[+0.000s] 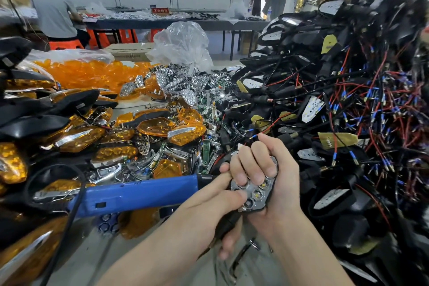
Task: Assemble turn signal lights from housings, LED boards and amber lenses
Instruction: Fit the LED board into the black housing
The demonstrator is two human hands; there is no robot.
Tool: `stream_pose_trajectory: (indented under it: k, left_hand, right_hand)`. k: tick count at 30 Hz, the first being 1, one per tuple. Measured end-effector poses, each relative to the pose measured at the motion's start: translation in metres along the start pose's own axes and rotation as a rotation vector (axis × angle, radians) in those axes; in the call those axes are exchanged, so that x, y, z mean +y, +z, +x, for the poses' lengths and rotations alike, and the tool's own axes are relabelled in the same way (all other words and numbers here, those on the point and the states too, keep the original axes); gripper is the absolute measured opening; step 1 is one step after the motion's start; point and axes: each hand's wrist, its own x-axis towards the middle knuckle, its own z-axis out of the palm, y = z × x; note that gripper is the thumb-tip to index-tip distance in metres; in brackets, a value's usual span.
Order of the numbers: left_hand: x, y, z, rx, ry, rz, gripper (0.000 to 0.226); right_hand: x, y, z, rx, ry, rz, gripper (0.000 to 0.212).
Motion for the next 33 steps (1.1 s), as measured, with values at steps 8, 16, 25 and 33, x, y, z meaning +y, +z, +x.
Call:
stream_pose_trajectory:
  k: [8,16,25,33]
  left_hand:
    - [-0.008,-0.025,-0.003,-0.269,0.176,0.277,0.04]
    - [0.012,-0.007,-0.006,-0.114,0.066,0.19,0.023]
    - [0.013,-0.003,-0.008,0.017,0.07,0.25,0.034]
    - [0.022,-0.013,-0.007,0.218,0.301,0.469,0.036]
  right_hand:
    - [0.002,0.0,0.0,0.021,-0.012,-0.054,0.059]
    - [0.004,0.001,0.0,0.071,0.008,-0.044,0.058]
    - [0.008,-0.002,0.005,0.086,0.031,-0.127,0.059]
    - [0.026,-0.002,0.006,0.041,-0.145,-0.499,0.027]
